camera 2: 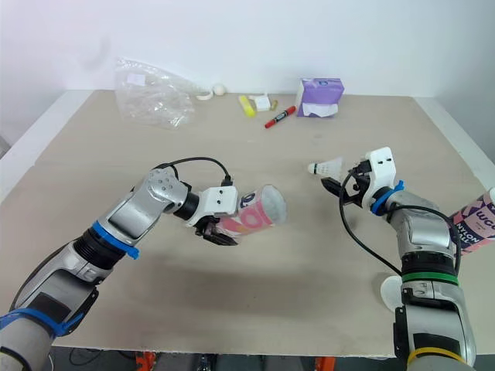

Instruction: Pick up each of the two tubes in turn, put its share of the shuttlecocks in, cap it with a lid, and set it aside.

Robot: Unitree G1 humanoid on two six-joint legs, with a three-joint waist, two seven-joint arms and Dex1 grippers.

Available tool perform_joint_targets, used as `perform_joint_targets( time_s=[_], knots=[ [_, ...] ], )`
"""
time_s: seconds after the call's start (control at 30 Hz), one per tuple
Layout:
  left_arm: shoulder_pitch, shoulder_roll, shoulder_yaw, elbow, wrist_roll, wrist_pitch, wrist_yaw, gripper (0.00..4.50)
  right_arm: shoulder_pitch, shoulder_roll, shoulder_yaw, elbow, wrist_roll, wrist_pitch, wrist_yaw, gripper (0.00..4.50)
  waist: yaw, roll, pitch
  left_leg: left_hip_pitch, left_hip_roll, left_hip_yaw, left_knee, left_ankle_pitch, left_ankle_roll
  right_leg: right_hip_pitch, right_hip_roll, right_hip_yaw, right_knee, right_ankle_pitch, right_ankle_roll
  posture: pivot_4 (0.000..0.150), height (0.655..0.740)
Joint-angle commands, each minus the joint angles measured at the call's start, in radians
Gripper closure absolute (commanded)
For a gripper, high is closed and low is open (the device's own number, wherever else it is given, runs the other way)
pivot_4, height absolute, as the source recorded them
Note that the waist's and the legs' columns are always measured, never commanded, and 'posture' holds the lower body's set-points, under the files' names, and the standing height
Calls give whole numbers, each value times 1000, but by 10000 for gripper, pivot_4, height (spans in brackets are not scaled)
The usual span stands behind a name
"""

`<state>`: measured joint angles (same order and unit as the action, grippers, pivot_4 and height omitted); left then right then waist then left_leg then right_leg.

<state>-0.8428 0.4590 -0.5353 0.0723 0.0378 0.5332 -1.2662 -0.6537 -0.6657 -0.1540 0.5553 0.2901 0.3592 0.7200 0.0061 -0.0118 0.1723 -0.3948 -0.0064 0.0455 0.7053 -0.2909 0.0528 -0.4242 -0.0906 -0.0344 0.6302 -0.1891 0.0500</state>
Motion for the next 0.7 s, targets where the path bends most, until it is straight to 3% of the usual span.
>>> perform_joint_targets(
  time_s=[0.03, 0.4, 0.43, 0.47, 0.7],
  knots=[
    [13, 4, -6, -16, -1, 16, 1, 15379, -54, 11, -1, 31, -16, -38, 4, 264, -1, 0, 0, 0, 0, 0, 0, 0, 0, 0, 0, 0, 0, 0, 0, 1500, 7400],
    [31, 7, -4, -45, -6, 37, 12, 15379, -184, 65, 10, 245, -65, -94, -1, 264, -2, 0, 0, 0, 0, 1, 0, 0, 0, 0, 0, 1, 0, 0, 0, 1500, 7400],
    [33, 7, -4, -48, -7, 39, 13, 15379, -190, 65, 7, 258, -65, -99, -3, 5383, -2, 0, 0, 0, 0, 1, 0, 0, 0, 0, 0, 1, 0, 0, 0, 1500, 7400],
    [35, 9, -3, -51, -7, 42, 15, 15379, -194, 65, 6, 266, -66, -102, -2, 7730, -2, 0, 0, 0, 0, 1, 0, 0, 0, 0, 0, 1, 0, 0, 0, 1500, 7400],
    [40, 16, 1, -57, -9, 47, 19, 15379, -213, 70, -7, 314, -66, -138, -23, 41358, -3, 0, 0, 0, 0, 1, 0, 0, 0, 0, 0, 1, 0, 0, 0, 1500, 7400]
  ],
)
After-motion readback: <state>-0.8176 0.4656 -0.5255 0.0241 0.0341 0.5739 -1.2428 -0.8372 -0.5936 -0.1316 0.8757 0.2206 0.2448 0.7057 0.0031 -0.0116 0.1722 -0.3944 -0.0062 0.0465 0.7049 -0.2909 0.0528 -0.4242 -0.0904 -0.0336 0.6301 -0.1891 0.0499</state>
